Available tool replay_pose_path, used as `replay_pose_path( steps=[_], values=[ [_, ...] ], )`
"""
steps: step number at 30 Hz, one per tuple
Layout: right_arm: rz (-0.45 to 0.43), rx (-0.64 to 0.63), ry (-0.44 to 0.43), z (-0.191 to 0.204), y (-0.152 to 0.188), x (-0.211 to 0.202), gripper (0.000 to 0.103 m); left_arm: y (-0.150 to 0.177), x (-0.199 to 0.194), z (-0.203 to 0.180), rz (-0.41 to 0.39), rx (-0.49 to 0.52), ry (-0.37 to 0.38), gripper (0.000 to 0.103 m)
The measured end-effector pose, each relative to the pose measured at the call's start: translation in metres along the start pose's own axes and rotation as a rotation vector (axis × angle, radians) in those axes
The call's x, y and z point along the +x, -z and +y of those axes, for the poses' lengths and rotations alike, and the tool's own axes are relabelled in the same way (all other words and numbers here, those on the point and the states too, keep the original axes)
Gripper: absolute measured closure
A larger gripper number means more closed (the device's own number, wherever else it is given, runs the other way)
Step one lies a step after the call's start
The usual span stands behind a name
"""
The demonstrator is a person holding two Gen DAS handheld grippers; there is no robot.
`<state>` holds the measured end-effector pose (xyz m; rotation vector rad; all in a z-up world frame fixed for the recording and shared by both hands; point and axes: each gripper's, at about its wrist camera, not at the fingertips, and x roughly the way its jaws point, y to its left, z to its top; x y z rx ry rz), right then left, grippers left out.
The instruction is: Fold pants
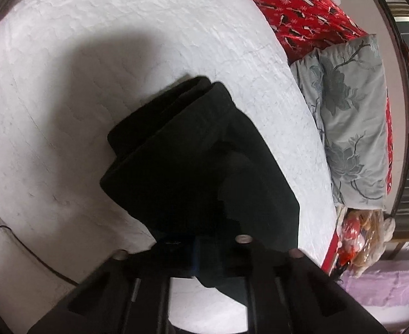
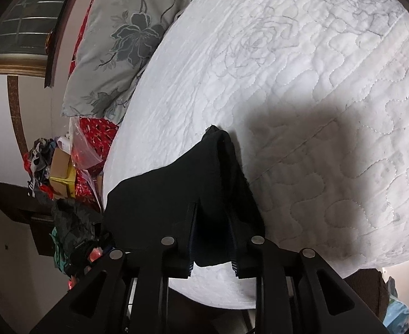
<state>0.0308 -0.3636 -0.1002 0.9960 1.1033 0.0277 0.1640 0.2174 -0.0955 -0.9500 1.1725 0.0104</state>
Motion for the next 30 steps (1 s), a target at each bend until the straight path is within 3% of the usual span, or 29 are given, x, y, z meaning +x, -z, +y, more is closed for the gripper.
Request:
replay_pose_path(
  steps=[2, 6, 9, 16, 20, 23, 24, 25, 28, 29, 30],
  values=[
    [-0.011, -0.019, 0.002, 0.002, -0.002, -0.001, 0.091, 0.002, -0.012, 0.002, -0.012, 0.000, 0.017, 0.099],
    [-0.035, 0.000, -0.119, 0.012, -0.008, -0.018, 0.093, 0.005, -0.047, 0.000, -0.037, 0.007, 0.115, 0.099],
    [-0.031, -0.019, -0.158, 0.020, -0.007, -0.028, 0.093, 0.011, -0.058, 0.004, -0.051, 0.046, 0.087, 0.099],
    [0.021, 0.039, -0.020, -0.016, -0.002, -0.010, 0.092, 0.015, -0.017, 0.054, 0.058, -0.078, 0.003, 0.097],
    [0.015, 0.003, 0.009, -0.013, 0.000, -0.007, 0.088, 0.009, -0.013, 0.051, 0.064, -0.061, -0.010, 0.095],
    [0.012, -0.041, 0.053, 0.000, -0.003, -0.015, 0.078, 0.010, -0.028, 0.037, 0.071, 0.021, 0.012, 0.086],
    [-0.005, -0.052, 0.064, 0.004, -0.005, -0.020, 0.074, 0.012, -0.038, 0.033, 0.067, 0.059, 0.015, 0.074],
    [-0.037, -0.067, 0.082, 0.008, -0.008, -0.031, 0.073, 0.014, -0.052, 0.029, 0.041, 0.095, 0.021, 0.064],
    [-0.130, -0.159, 0.126, 0.033, -0.015, -0.054, 0.070, 0.015, -0.094, 0.021, -0.050, 0.173, 0.028, 0.059],
    [-0.130, -0.202, 0.125, 0.044, -0.017, -0.054, 0.067, 0.013, -0.104, 0.018, -0.075, 0.189, 0.031, 0.056],
    [-0.116, -0.246, 0.117, 0.058, -0.018, -0.050, 0.065, 0.008, -0.109, 0.012, -0.093, 0.209, 0.030, 0.047]
  ],
)
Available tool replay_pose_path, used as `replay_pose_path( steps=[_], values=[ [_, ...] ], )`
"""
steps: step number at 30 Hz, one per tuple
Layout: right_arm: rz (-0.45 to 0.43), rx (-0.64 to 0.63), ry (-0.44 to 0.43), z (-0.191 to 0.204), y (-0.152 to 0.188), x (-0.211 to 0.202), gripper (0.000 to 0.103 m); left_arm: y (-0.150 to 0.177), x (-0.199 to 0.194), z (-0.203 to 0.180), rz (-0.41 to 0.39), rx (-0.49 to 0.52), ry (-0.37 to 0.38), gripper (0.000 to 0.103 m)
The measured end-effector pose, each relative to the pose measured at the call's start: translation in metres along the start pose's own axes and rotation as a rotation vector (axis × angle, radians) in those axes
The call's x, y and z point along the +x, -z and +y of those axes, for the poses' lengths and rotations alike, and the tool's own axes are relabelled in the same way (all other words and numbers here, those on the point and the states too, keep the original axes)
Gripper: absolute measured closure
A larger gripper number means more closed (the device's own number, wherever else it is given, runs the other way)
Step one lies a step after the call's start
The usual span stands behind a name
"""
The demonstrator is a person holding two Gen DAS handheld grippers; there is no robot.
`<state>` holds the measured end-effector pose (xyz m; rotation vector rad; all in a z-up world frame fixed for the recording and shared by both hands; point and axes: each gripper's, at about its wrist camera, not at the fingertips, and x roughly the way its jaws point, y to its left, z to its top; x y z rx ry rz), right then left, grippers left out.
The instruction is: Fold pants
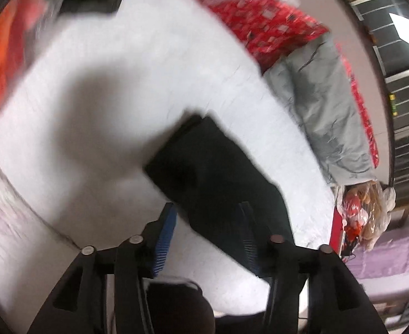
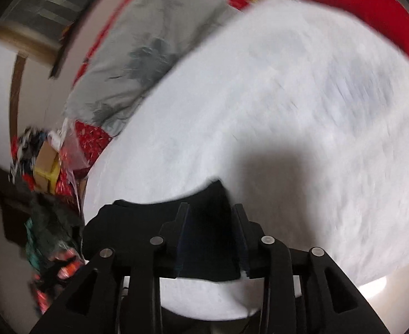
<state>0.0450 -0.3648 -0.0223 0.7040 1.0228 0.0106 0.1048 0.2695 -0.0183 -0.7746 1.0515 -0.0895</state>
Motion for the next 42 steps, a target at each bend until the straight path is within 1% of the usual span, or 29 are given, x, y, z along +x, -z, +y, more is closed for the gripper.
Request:
replay_pose_path(
  steps=[1, 2, 4, 6, 7, 8, 9, 11, 12, 13, 15, 18, 20, 22, 24, 26, 27, 28, 29, 30, 31, 32, 34, 35, 36, 38, 40, 41, 42],
  values=[
    [0.019, -0.049, -0.021, 0.017, -0.003, 0.007, 0.064, -0.010, -0.001, -0.007, -0.004, 0.030, -0.012, 0.039],
    [0.042, -0.092, -0.046, 0.034, -0.005, 0.017, 0.063, -0.013, 0.000, -0.011, -0.005, 0.042, -0.026, 0.038],
    [0.113, -0.171, -0.112, 0.073, -0.004, 0.047, 0.062, -0.027, 0.008, -0.018, 0.026, 0.067, -0.037, 0.037],
    [0.180, -0.222, -0.176, 0.107, 0.000, 0.079, 0.062, -0.043, 0.030, -0.025, 0.091, 0.089, -0.056, 0.035],
    [0.212, -0.250, -0.199, 0.126, 0.002, 0.097, 0.062, -0.051, 0.040, -0.027, 0.109, 0.091, -0.079, 0.036],
    [0.238, -0.273, -0.213, 0.141, 0.003, 0.114, 0.062, -0.060, 0.050, -0.026, 0.124, 0.094, -0.116, 0.036],
    [0.266, -0.291, -0.225, 0.159, 0.004, 0.134, 0.062, -0.067, 0.058, -0.027, 0.140, 0.102, -0.132, 0.036],
    [0.323, -0.304, -0.245, 0.178, 0.005, 0.162, 0.062, -0.082, 0.075, -0.026, 0.188, 0.091, -0.144, 0.035],
    [0.340, -0.313, -0.236, 0.188, 0.004, 0.177, 0.062, -0.089, 0.087, -0.032, 0.203, 0.079, -0.145, 0.035],
    [0.354, -0.332, -0.221, 0.197, 0.005, 0.190, 0.062, -0.093, 0.092, -0.029, 0.217, 0.070, -0.135, 0.035],
    [0.363, -0.369, -0.197, 0.212, 0.009, 0.208, 0.062, -0.098, 0.099, -0.031, 0.239, 0.085, -0.123, 0.035],
    [0.392, -0.393, -0.208, 0.228, 0.008, 0.231, 0.062, -0.103, 0.112, -0.031, 0.260, 0.103, -0.141, 0.034],
    [0.401, -0.421, -0.195, 0.237, 0.009, 0.245, 0.062, -0.106, 0.118, -0.024, 0.286, 0.102, -0.124, 0.033],
    [0.441, -0.450, -0.199, 0.245, 0.012, 0.258, 0.059, -0.108, 0.128, -0.025, 0.302, 0.114, -0.107, 0.026],
    [0.468, -0.484, -0.195, 0.252, 0.016, 0.268, 0.055, -0.108, 0.136, -0.026, 0.310, 0.153, -0.111, 0.025],
    [0.469, -0.535, -0.171, 0.260, 0.020, 0.274, 0.057, -0.106, 0.142, -0.029, 0.306, 0.189, -0.134, 0.029],
    [0.461, -0.581, -0.149, 0.264, 0.022, 0.275, 0.067, -0.106, 0.144, -0.030, 0.299, 0.203, -0.146, 0.043],
    [0.458, -0.627, -0.135, 0.269, 0.025, 0.275, 0.073, -0.103, 0.143, -0.032, 0.288, 0.232, -0.175, 0.069],
    [0.464, -0.666, -0.123, 0.273, 0.029, 0.275, 0.088, -0.101, 0.144, -0.034, 0.293, 0.255, -0.195, 0.075],
    [0.460, -0.696, -0.102, 0.276, 0.031, 0.274, 0.092, -0.102, 0.144, -0.035, 0.300, 0.245, -0.183, 0.075],
    [0.440, -0.729, -0.076, 0.281, 0.031, 0.270, 0.095, -0.103, 0.139, -0.036, 0.274, 0.239, -0.177, 0.076],
    [0.419, -0.742, -0.069, 0.286, 0.030, 0.266, 0.099, -0.101, 0.136, -0.039, 0.257, 0.250, -0.186, 0.076],
    [0.364, -0.730, -0.085, 0.290, 0.022, 0.256, 0.100, -0.099, 0.133, -0.042, 0.219, 0.300, -0.226, 0.075],
    [0.352, -0.716, -0.087, 0.289, 0.019, 0.256, 0.100, -0.094, 0.136, -0.042, 0.222, 0.312, -0.252, 0.075],
    [0.348, -0.703, -0.063, 0.285, 0.018, 0.259, 0.103, -0.092, 0.141, -0.039, 0.230, 0.319, -0.282, 0.075],
    [0.350, -0.697, -0.013, 0.279, 0.018, 0.267, 0.103, -0.089, 0.145, -0.037, 0.223, 0.330, -0.304, 0.074],
    [0.359, -0.668, 0.019, 0.270, 0.019, 0.273, 0.103, -0.088, 0.144, -0.037, 0.218, 0.316, -0.296, 0.071],
    [0.356, -0.637, 0.023, 0.265, 0.018, 0.274, 0.103, -0.089, 0.143, -0.036, 0.220, 0.301, -0.287, 0.070],
    [0.359, -0.591, -0.006, 0.260, 0.016, 0.271, 0.098, -0.090, 0.141, -0.034, 0.227, 0.284, -0.268, 0.068]
  ],
)
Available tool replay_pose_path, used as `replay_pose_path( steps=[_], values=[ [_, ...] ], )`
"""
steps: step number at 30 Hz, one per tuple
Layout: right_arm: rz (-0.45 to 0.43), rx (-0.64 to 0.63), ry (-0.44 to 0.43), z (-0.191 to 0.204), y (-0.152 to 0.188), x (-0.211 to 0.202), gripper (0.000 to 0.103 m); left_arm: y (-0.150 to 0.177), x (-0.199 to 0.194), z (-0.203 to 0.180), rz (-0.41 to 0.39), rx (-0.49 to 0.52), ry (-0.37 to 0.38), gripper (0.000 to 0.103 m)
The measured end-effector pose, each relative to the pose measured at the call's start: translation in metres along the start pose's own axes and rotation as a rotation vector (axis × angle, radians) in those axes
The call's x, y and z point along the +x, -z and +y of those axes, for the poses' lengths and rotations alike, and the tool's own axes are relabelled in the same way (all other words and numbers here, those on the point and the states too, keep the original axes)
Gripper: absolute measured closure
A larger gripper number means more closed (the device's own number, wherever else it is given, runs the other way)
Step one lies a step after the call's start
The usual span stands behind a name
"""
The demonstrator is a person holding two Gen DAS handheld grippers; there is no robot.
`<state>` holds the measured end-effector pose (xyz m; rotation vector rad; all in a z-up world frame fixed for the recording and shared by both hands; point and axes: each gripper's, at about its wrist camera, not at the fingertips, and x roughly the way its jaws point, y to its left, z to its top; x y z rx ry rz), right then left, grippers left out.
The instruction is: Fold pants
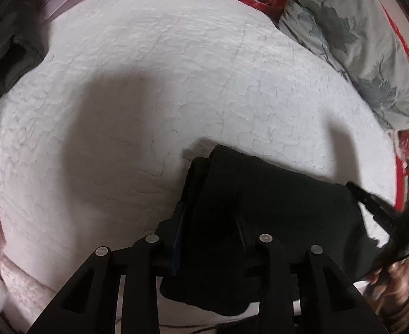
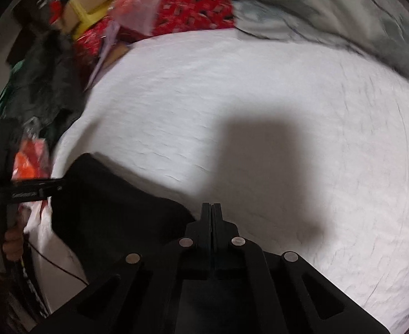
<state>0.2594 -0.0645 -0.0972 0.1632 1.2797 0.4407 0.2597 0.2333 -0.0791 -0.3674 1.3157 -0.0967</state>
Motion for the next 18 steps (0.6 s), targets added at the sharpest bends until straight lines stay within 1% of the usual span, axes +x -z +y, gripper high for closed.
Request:
replay_pose_path(
  steps=[1, 2, 4, 5, 6, 7, 8, 9, 11, 12, 14, 16, 17, 18],
  values=[
    [-0.017, 0.036, -0.034, -0.004, 0.002, -0.005, 0.098, 0.000, -0.005, 0.005, 0.008, -0.022, 0.045, 0.065],
    [-0.032, 0.051, -0.048, -0.007, 0.003, -0.011, 0.097, 0.000, -0.009, 0.011, 0.010, -0.043, 0.082, 0.063],
    [-0.041, 0.083, -0.135, -0.011, 0.005, -0.019, 0.095, 0.000, -0.018, 0.025, -0.001, -0.092, 0.144, 0.051],
    [-0.037, 0.086, -0.156, -0.009, 0.004, -0.021, 0.089, 0.004, -0.026, 0.032, -0.015, -0.112, 0.163, 0.048],
    [-0.044, 0.080, -0.147, -0.007, 0.004, -0.023, 0.076, 0.007, -0.030, 0.035, -0.023, -0.117, 0.171, 0.043],
    [-0.047, 0.069, -0.136, -0.006, 0.004, -0.025, 0.069, 0.015, -0.034, 0.039, -0.034, -0.124, 0.185, 0.039],
    [-0.045, 0.066, -0.137, -0.005, 0.004, -0.024, 0.061, 0.021, -0.036, 0.042, -0.035, -0.129, 0.199, 0.037],
    [-0.043, 0.067, -0.142, -0.005, 0.003, -0.023, 0.059, 0.028, -0.036, 0.043, -0.032, -0.130, 0.211, 0.032],
    [-0.028, 0.071, -0.149, -0.002, 0.003, -0.018, 0.059, 0.039, -0.034, 0.045, -0.022, -0.139, 0.222, 0.030],
    [-0.022, 0.069, -0.146, 0.001, 0.001, -0.014, 0.059, 0.044, -0.030, 0.047, -0.016, -0.147, 0.227, 0.030],
    [-0.010, 0.055, -0.140, 0.007, 0.002, -0.006, 0.058, 0.053, -0.019, 0.051, 0.004, -0.184, 0.262, 0.030],
    [0.006, 0.032, -0.135, 0.013, 0.003, 0.000, 0.058, 0.059, -0.014, 0.056, -0.006, -0.227, 0.265, 0.035],
    [0.011, 0.006, -0.114, 0.017, 0.004, 0.003, 0.058, 0.059, -0.011, 0.059, -0.023, -0.250, 0.253, 0.041],
    [0.012, -0.015, -0.099, 0.020, 0.005, 0.004, 0.061, 0.059, -0.007, 0.062, -0.030, -0.263, 0.241, 0.065]
  ],
)
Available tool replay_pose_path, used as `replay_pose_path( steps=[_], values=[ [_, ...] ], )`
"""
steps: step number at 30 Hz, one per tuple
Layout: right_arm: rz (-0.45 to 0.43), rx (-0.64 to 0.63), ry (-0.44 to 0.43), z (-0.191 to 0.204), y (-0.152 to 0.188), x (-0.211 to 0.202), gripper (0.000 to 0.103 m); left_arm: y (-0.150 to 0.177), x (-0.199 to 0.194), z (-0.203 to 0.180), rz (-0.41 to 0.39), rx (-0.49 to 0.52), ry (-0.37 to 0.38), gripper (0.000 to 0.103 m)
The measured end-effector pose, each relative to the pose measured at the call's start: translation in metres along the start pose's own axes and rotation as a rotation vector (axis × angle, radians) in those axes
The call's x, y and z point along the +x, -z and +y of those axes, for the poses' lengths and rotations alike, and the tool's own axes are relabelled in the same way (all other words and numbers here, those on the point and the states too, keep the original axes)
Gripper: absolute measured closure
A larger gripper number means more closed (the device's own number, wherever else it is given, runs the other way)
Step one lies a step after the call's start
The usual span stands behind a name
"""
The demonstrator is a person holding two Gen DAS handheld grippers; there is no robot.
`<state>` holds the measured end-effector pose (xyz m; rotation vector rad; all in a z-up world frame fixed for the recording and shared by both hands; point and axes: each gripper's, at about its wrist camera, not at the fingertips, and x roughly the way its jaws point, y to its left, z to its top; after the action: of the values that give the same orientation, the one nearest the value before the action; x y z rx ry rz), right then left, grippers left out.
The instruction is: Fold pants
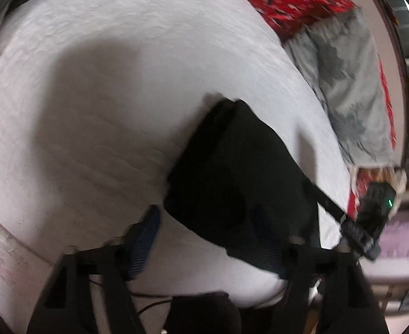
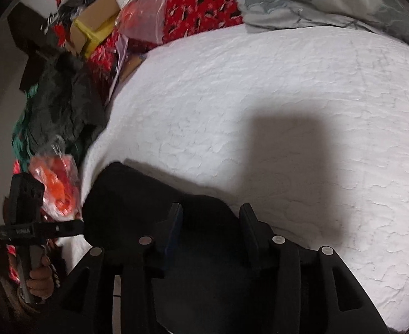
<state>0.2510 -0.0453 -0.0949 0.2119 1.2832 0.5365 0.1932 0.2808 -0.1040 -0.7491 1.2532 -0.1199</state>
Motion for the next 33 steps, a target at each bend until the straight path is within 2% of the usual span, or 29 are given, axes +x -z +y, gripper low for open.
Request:
replay_pose_path(
  steps=[1, 3, 5, 6, 7, 9, 11, 14, 15, 16, 18, 22, 26, 28, 30, 33],
  values=[
    [0.006, -0.036, 0.033, 0.004, 0.001, 0.002, 0.064, -0.002, 0.005, 0.005, 0.006, -0.020, -0.006, 0.076],
    [0.027, -0.100, 0.057, 0.013, 0.001, 0.003, 0.085, -0.003, 0.004, 0.010, -0.011, -0.046, 0.006, 0.080],
    [0.005, -0.139, 0.083, 0.022, 0.001, -0.004, 0.087, 0.001, -0.005, 0.006, -0.070, 0.007, -0.044, 0.080],
    [-0.008, -0.144, 0.080, 0.024, 0.002, -0.007, 0.087, 0.003, -0.004, 0.002, -0.083, 0.048, -0.102, 0.080],
    [-0.008, -0.141, 0.072, 0.024, 0.001, -0.006, 0.087, 0.006, -0.001, 0.002, -0.072, 0.059, -0.121, 0.080],
    [0.015, -0.138, 0.107, 0.021, 0.002, 0.007, 0.087, 0.009, 0.016, 0.010, -0.012, 0.021, -0.134, 0.079],
    [0.021, -0.116, 0.115, 0.017, 0.002, 0.014, 0.084, 0.011, 0.016, 0.016, -0.024, -0.007, -0.111, 0.078],
    [-0.016, -0.069, 0.112, 0.016, 0.003, 0.010, 0.077, 0.013, 0.012, 0.025, -0.022, -0.052, -0.071, 0.070],
    [-0.025, -0.054, 0.107, 0.016, 0.003, 0.005, 0.074, 0.015, 0.008, 0.027, -0.025, -0.068, -0.059, 0.063],
    [-0.042, -0.037, 0.095, 0.014, 0.003, -0.002, 0.072, 0.018, 0.002, 0.028, -0.038, -0.075, -0.060, 0.052],
    [-0.079, 0.005, 0.061, 0.009, 0.004, -0.018, 0.067, 0.020, -0.008, 0.027, -0.071, -0.070, -0.074, 0.042],
    [-0.149, 0.124, -0.005, -0.021, 0.020, -0.067, 0.061, 0.038, -0.033, 0.002, -0.135, -0.002, -0.148, 0.040],
    [-0.193, 0.220, 0.023, -0.070, 0.052, -0.121, 0.059, 0.068, -0.034, -0.039, -0.177, 0.075, -0.243, 0.038],
    [-0.224, 0.287, 0.052, -0.102, 0.080, -0.153, 0.055, 0.085, -0.033, -0.054, -0.191, 0.092, -0.239, 0.032],
    [-0.241, 0.342, 0.077, -0.127, 0.102, -0.175, 0.044, 0.097, -0.023, -0.074, -0.160, 0.121, -0.202, 0.031],
    [-0.264, 0.416, 0.113, -0.165, 0.144, -0.205, 0.044, 0.118, 0.008, -0.111, -0.084, 0.192, -0.179, 0.031]
  ],
)
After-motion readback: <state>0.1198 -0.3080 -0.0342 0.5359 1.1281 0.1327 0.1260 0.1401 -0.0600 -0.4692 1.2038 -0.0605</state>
